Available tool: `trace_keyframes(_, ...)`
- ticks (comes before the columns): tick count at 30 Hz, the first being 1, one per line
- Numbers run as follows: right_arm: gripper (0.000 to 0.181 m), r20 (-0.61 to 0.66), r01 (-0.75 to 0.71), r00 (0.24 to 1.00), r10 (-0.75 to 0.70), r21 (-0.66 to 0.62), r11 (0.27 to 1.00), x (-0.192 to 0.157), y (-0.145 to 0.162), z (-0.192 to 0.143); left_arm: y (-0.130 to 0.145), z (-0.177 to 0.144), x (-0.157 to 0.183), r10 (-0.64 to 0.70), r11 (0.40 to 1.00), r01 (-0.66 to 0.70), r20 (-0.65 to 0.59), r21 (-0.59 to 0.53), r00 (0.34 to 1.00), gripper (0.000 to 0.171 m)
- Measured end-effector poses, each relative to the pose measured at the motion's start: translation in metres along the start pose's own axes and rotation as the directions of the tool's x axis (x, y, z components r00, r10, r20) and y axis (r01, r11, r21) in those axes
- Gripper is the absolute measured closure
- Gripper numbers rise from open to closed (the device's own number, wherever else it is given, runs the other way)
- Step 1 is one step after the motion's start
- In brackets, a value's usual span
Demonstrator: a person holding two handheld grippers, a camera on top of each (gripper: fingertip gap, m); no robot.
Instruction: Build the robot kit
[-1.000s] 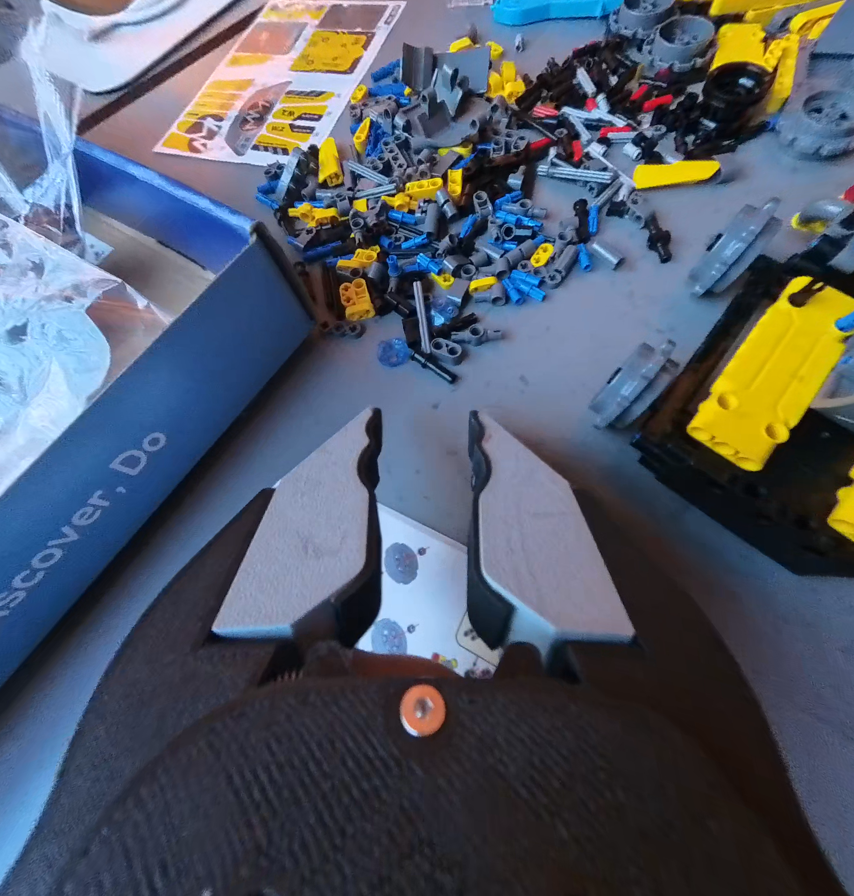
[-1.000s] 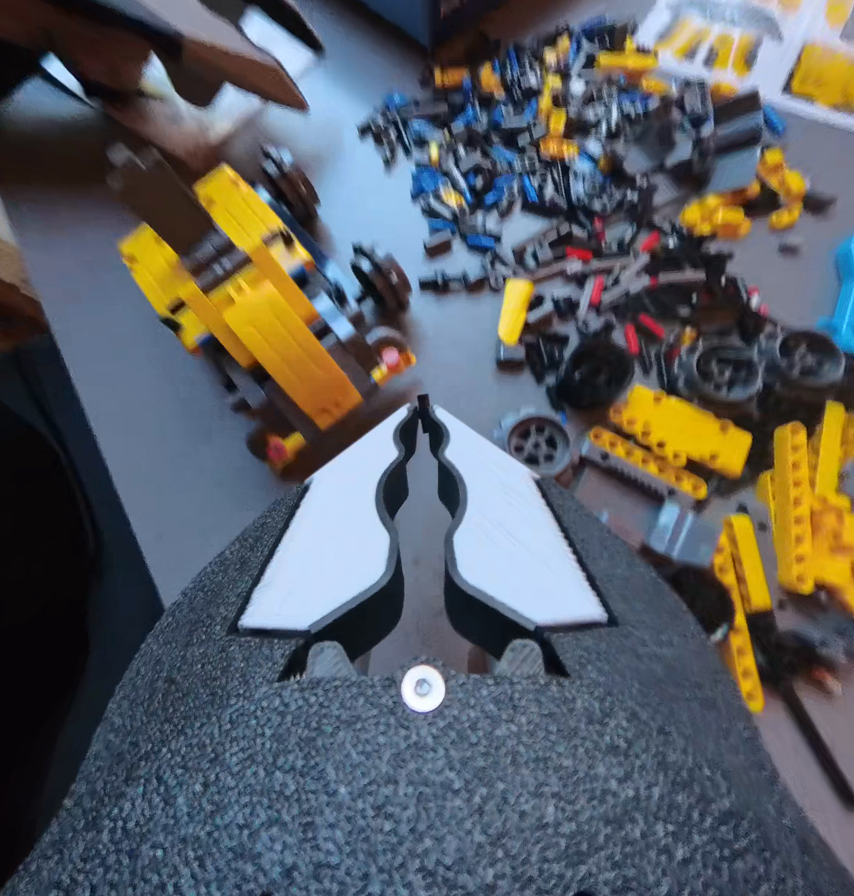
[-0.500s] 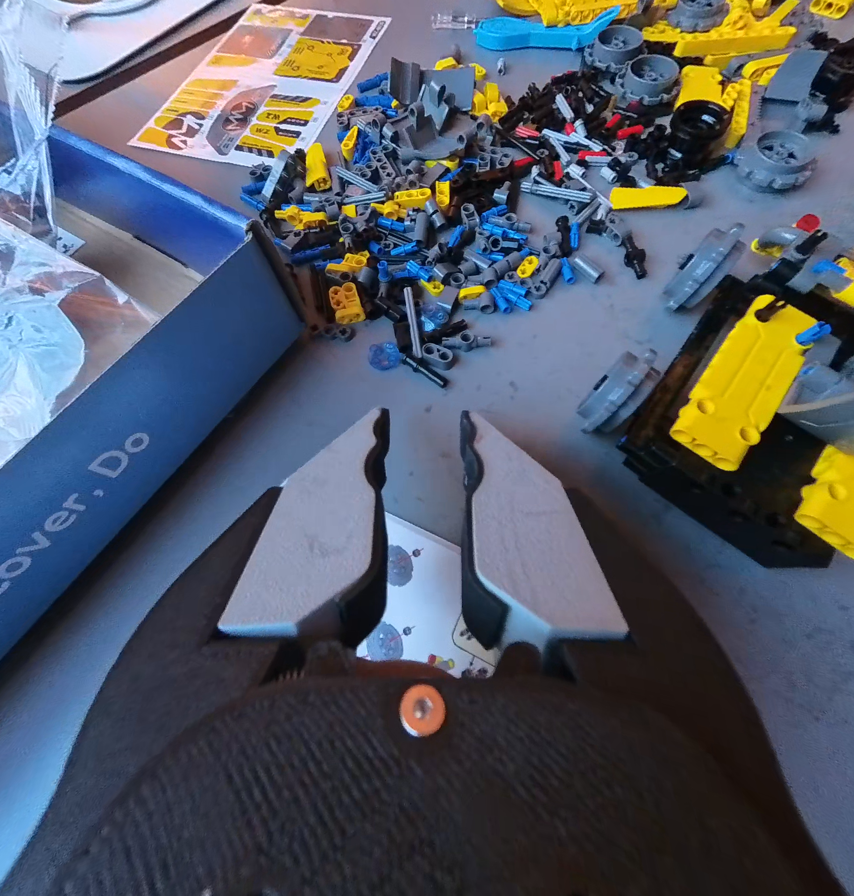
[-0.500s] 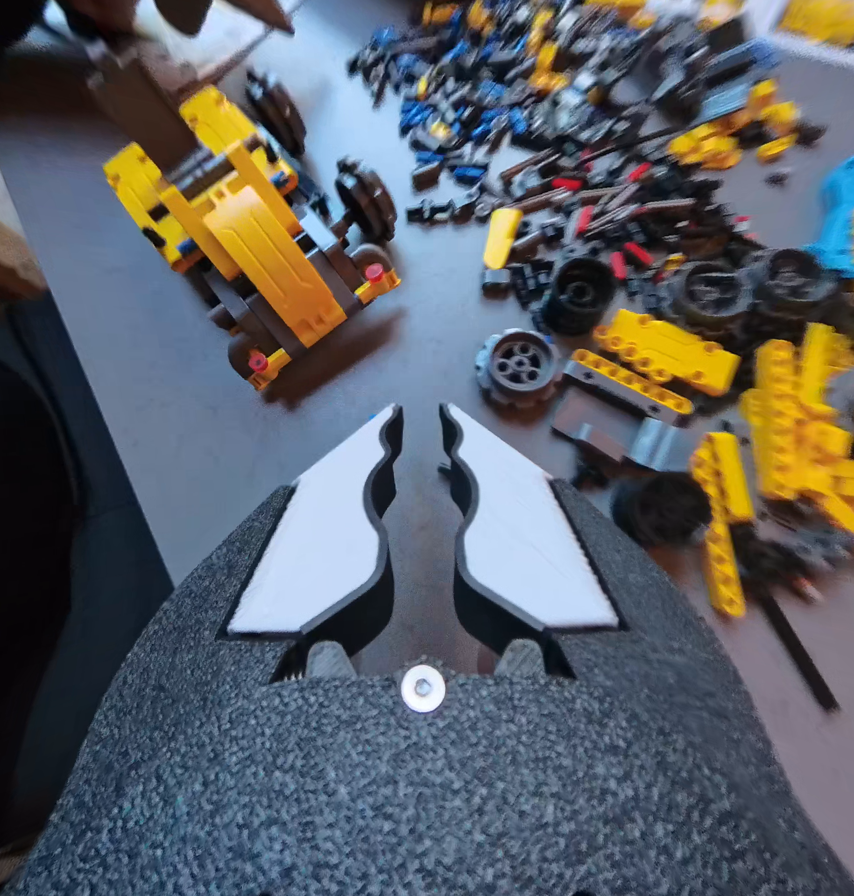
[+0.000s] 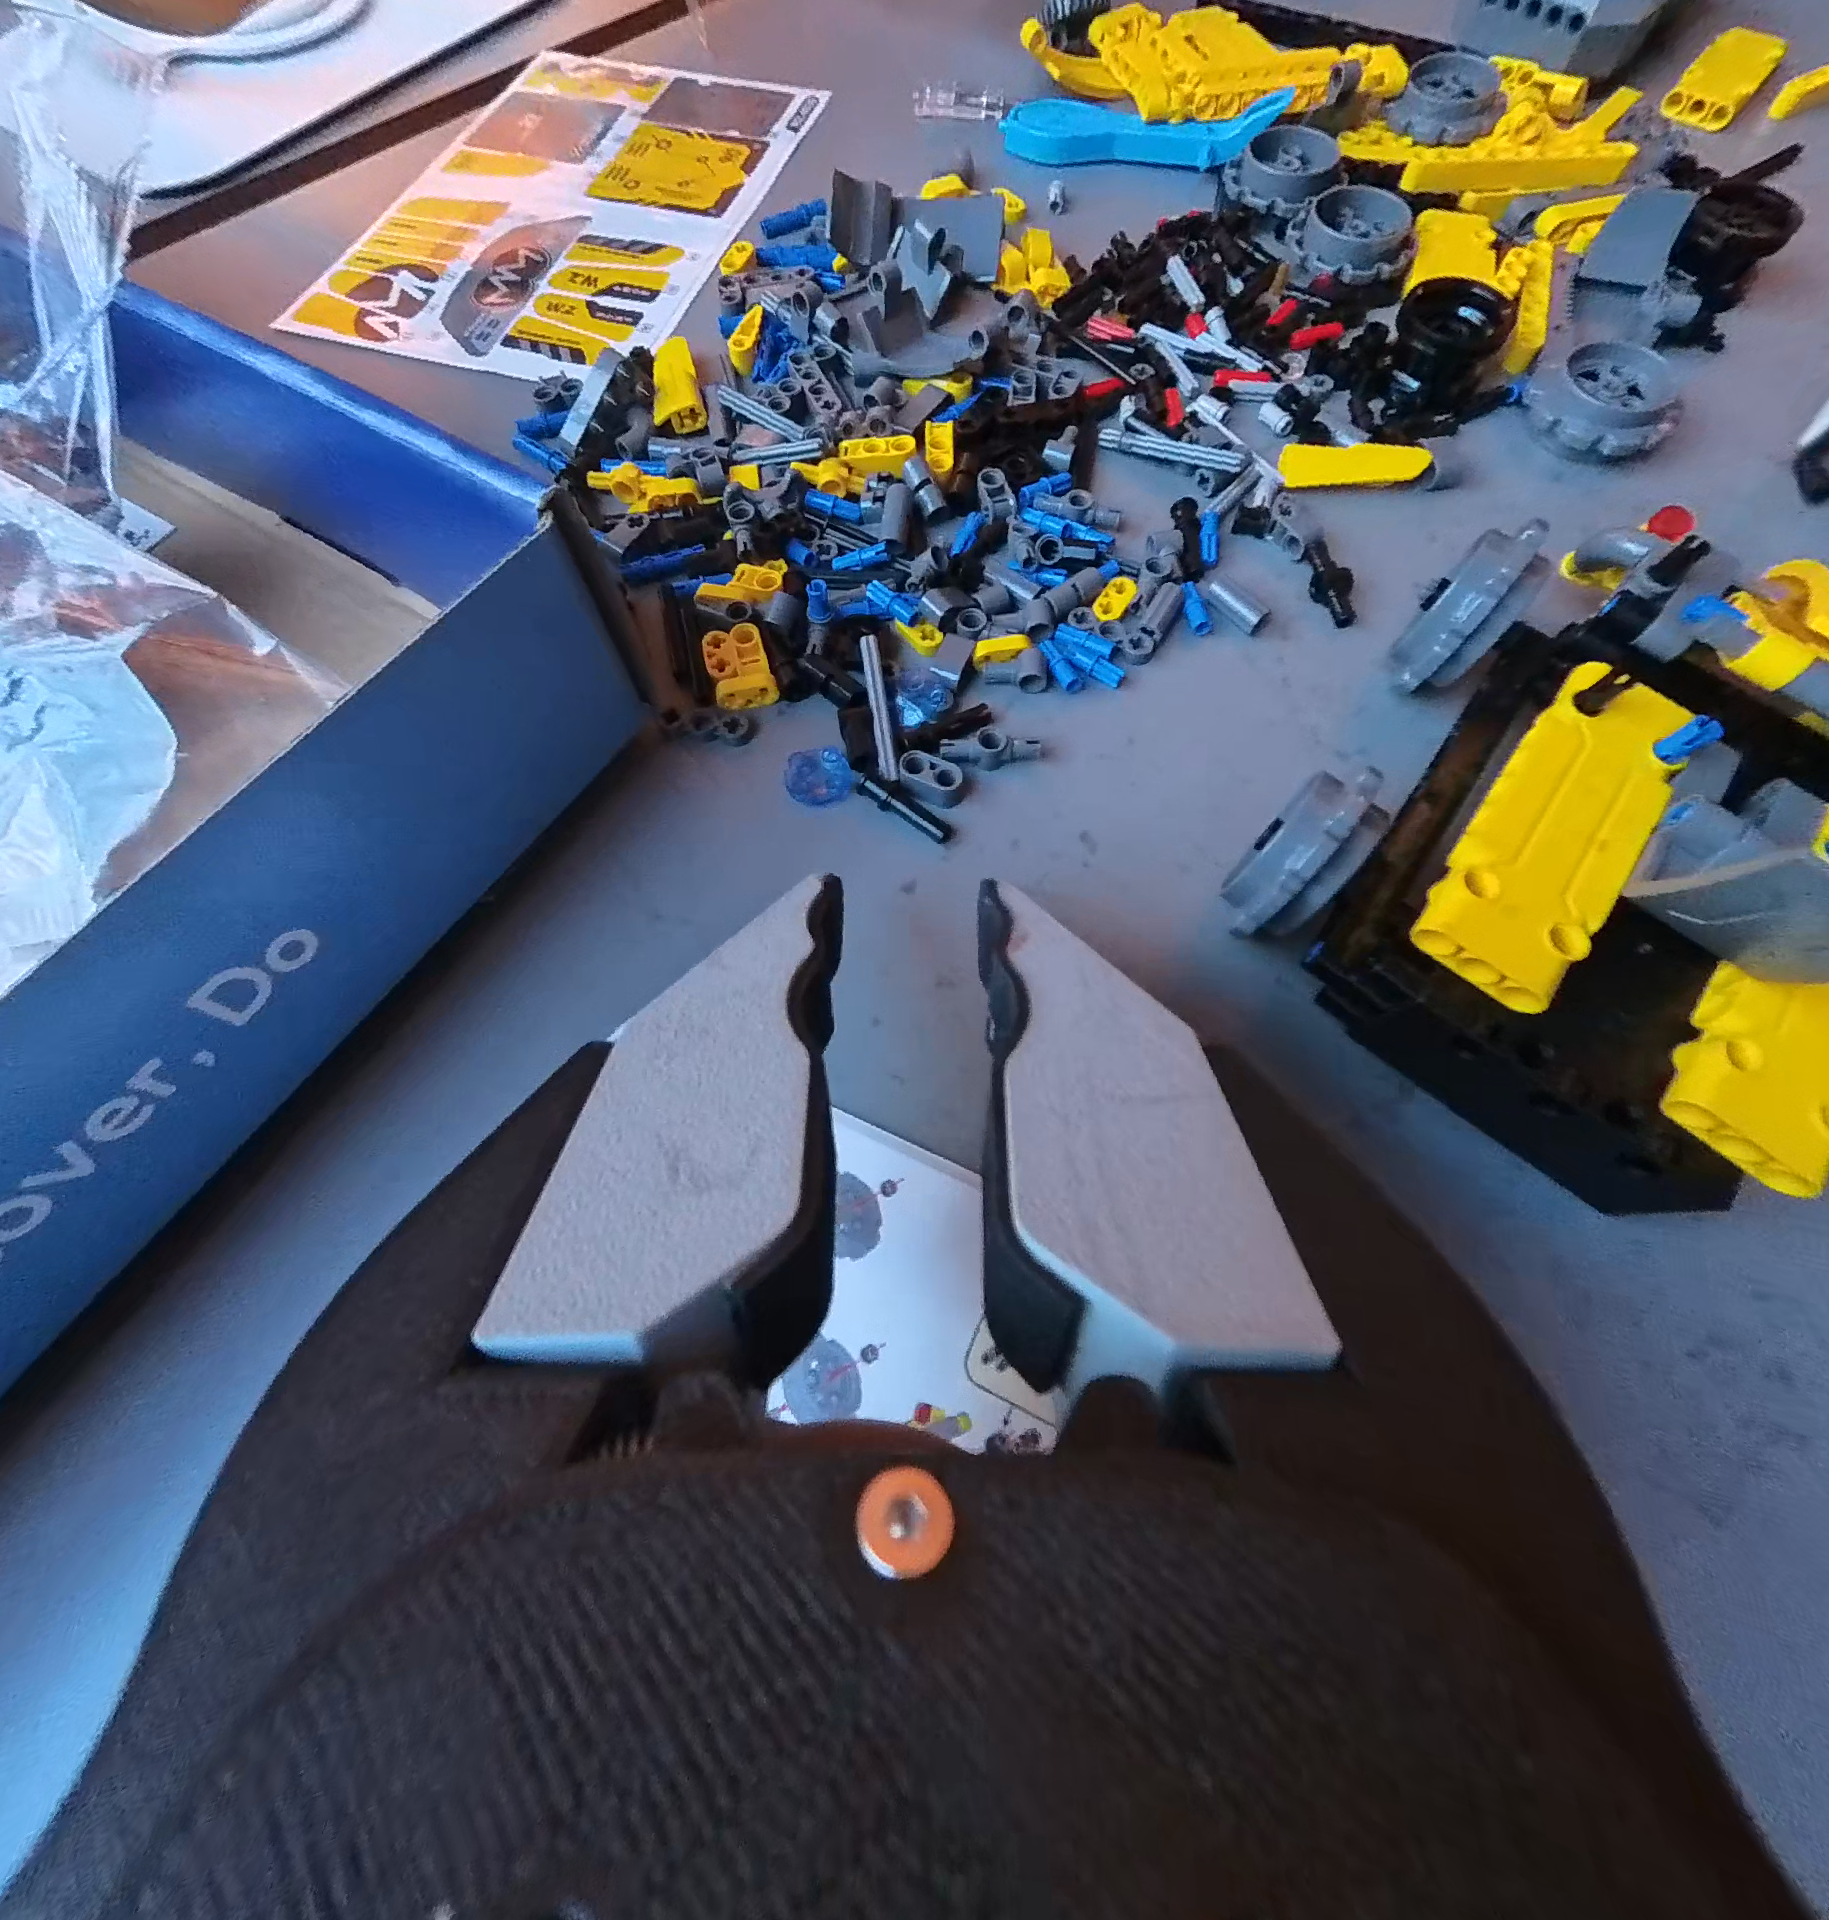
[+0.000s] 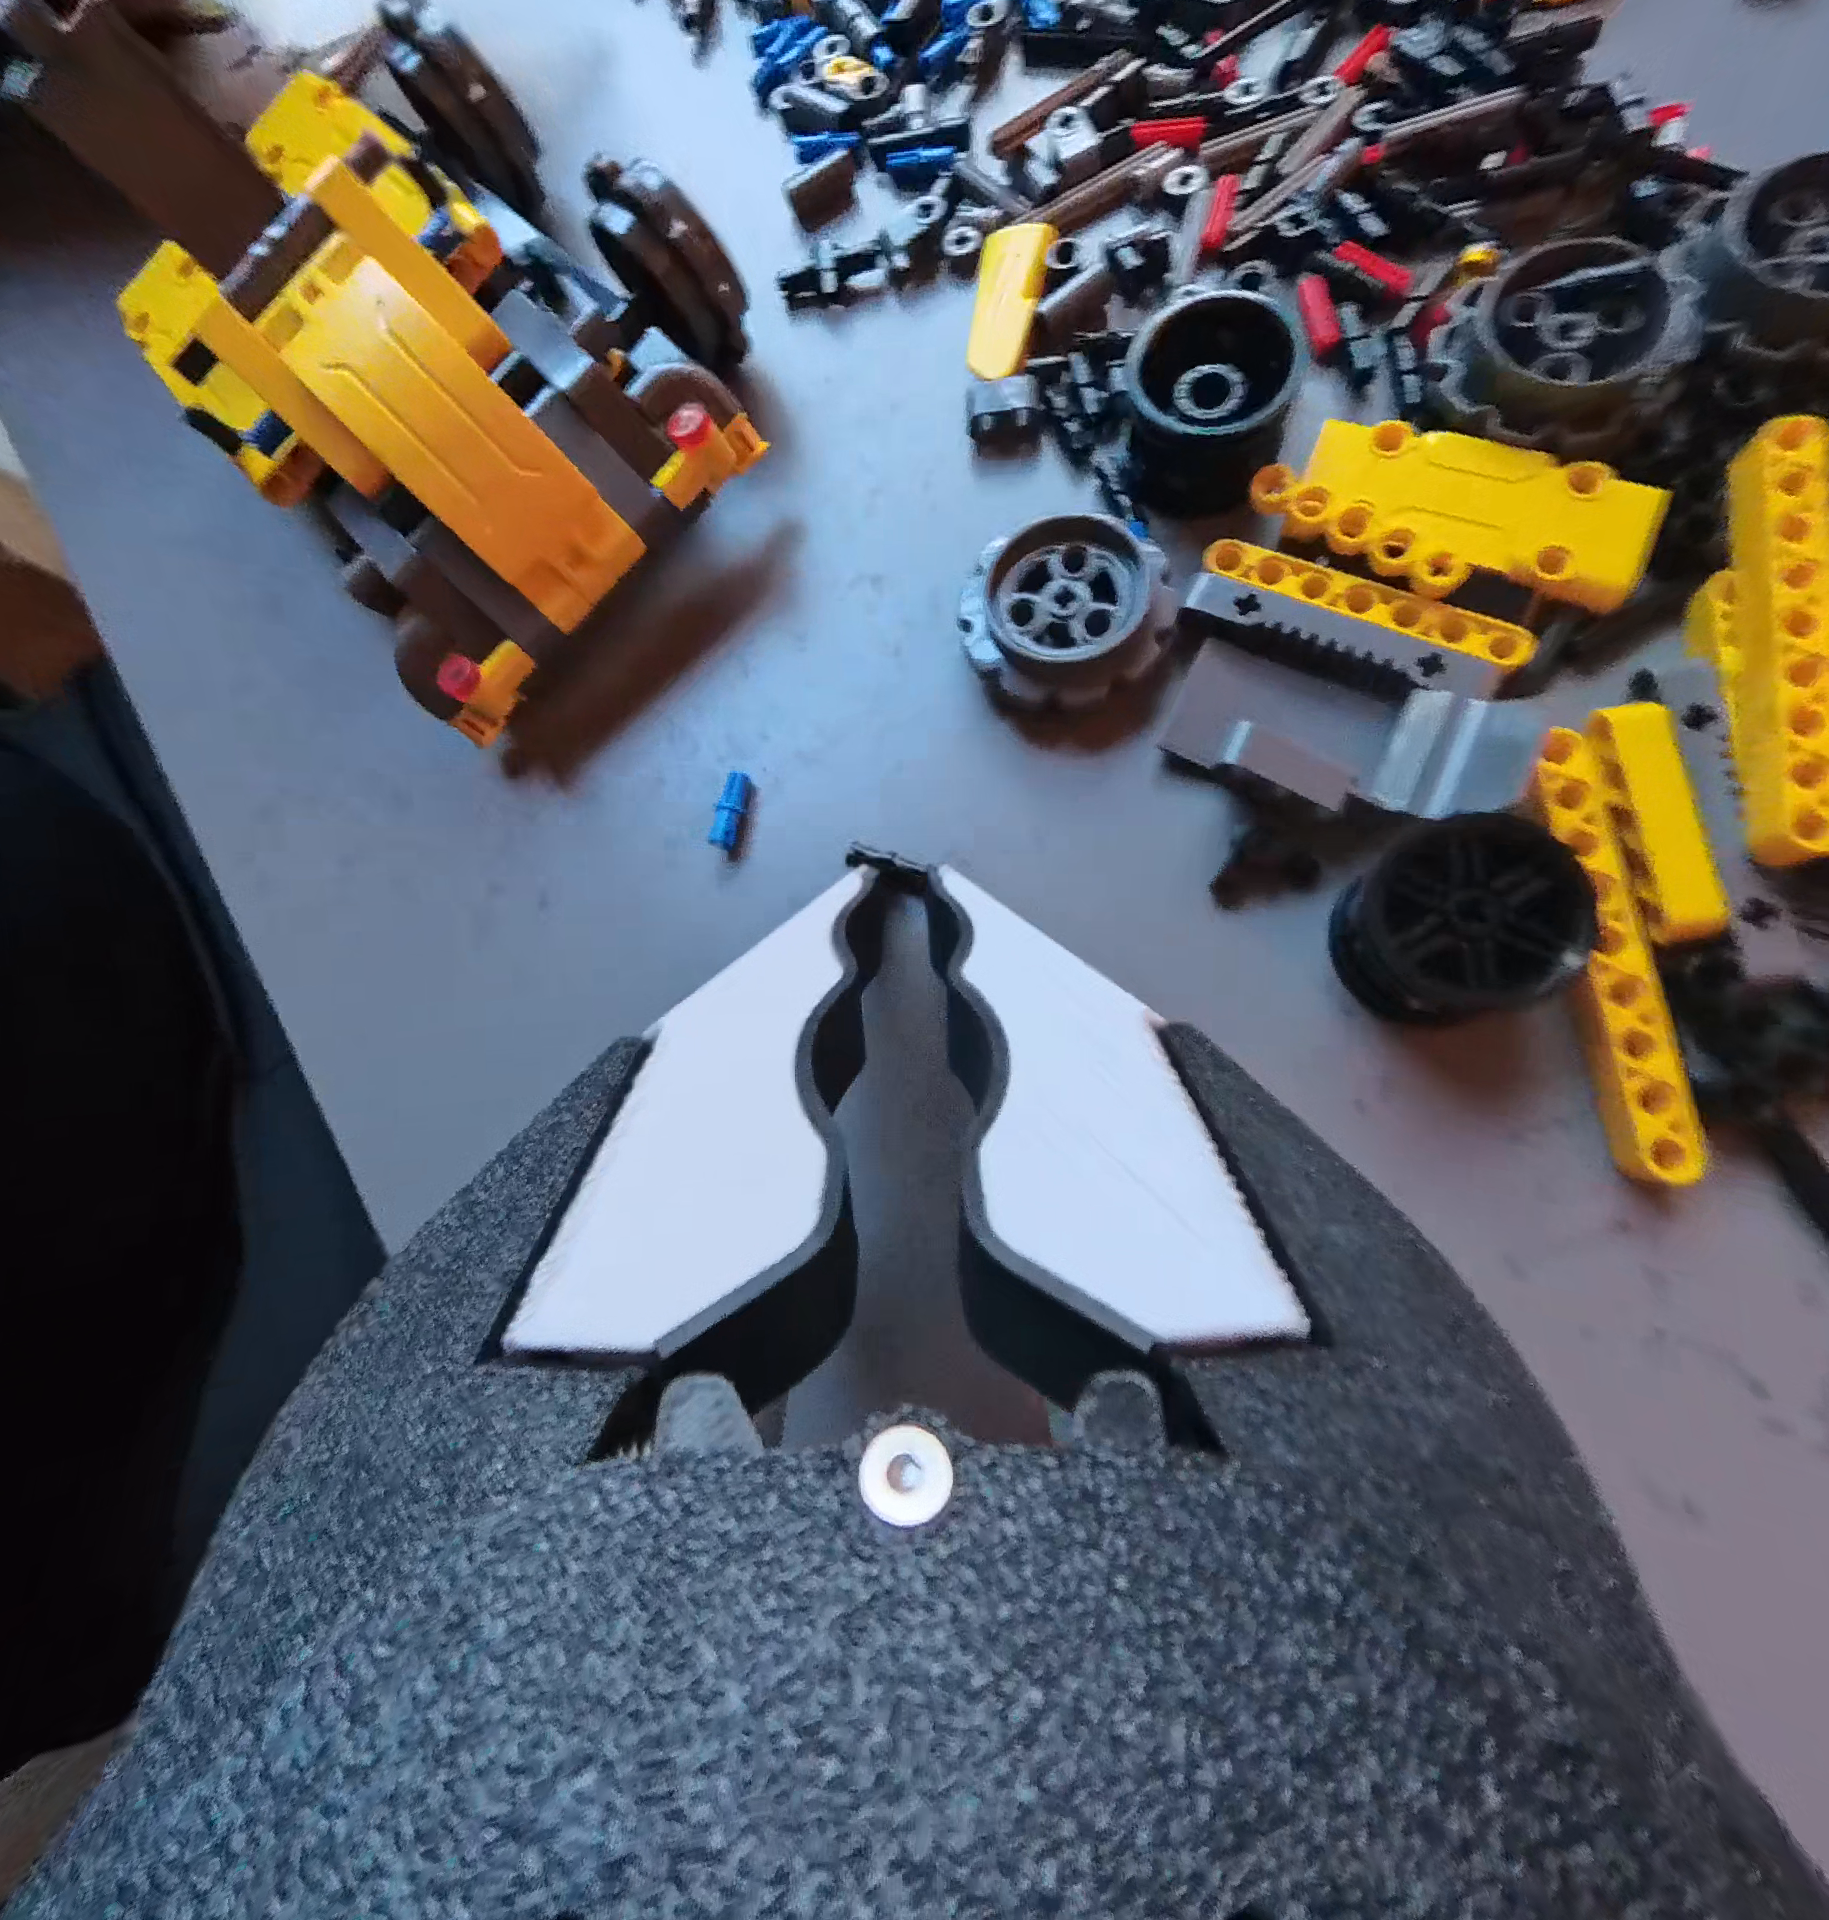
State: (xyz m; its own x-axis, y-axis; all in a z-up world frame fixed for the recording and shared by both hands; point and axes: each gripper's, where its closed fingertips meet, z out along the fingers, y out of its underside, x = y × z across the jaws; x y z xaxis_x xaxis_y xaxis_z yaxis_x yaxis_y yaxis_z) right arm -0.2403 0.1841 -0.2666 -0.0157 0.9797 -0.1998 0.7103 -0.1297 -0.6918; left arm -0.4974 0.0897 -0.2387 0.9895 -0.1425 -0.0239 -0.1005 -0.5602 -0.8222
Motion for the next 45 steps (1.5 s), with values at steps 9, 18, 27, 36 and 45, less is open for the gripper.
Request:
trace_keyframes(9,0.166,0.029,0.041,0.999,-0.046,0.141,0.989,-0.009,-0.038,-0.012,0.002,0.002,0.001,0.006,1.0,-0.006,-0.008,-0.021,1.0,0.149)
trace_keyframes(18,0.169,-0.091,0.314,0.939,-0.332,-0.164,0.935,0.031,-0.076,0.047,0.002,0.002,0.004,0.007,1.0,-0.007,-0.03,-0.018,1.0,0.149)
trace_keyframes(27,0.179,0.033,0.384,0.917,-0.398,-0.347,0.856,0.027,-0.065,0.06,0.001,0.001,0.009,0.022,1.0,-0.023,-0.058,-0.008,0.998,0.149)
trace_keyframes(36,0.17,-0.01,0.423,0.887,-0.461,-0.382,0.822,0.034,-0.073,0.056,-0.001,-0.001,0.009,0.02,1.0,-0.02,-0.061,0.011,0.998,0.149)
trace_keyframes(45,0.167,0.032,0.502,0.842,-0.539,-0.417,0.758,0.039,-0.074,0.059,0.0,0.0,0.009,0.022,1.0,-0.022,-0.063,0.002,0.998,0.149)
